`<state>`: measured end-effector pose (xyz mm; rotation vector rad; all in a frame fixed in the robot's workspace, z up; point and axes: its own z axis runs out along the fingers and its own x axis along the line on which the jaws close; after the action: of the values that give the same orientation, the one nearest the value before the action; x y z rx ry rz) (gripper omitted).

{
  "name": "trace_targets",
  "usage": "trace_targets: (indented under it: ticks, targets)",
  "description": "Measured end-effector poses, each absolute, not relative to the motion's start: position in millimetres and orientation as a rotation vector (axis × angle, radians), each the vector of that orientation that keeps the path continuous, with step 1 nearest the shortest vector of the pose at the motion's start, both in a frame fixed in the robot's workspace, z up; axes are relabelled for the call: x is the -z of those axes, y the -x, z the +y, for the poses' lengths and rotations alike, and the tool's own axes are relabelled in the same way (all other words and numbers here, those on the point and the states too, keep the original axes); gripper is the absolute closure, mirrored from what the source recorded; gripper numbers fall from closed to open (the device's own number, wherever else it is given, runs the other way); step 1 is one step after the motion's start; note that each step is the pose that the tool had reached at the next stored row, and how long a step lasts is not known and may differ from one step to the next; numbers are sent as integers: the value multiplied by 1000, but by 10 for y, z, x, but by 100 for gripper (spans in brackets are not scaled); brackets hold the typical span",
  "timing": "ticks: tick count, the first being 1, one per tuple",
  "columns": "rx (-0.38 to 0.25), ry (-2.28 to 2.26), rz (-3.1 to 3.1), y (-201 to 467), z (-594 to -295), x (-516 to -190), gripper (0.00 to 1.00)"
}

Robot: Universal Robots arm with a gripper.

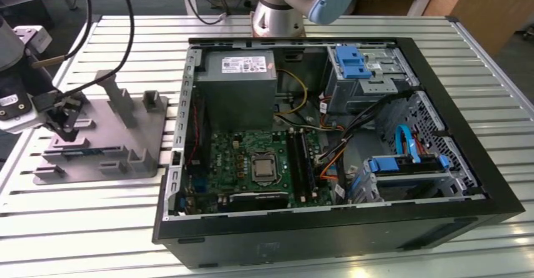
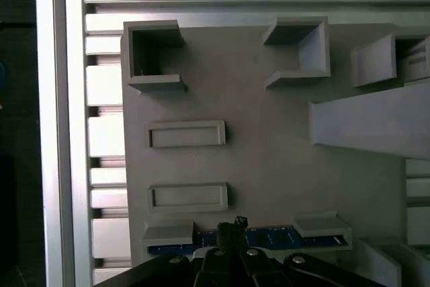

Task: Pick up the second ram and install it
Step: 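Reach for the second ram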

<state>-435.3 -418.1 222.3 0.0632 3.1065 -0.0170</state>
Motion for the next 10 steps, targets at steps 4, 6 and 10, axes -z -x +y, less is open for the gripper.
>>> trace_targets:
  ticks: [4, 6, 10]
  targets:
    - [20, -64, 3156, 4348, -4181, -2219, 90]
    - [20, -64, 3157, 4349, -4181, -2219, 90]
    - [22, -60, 3157, 4344, -4182, -2212, 90]
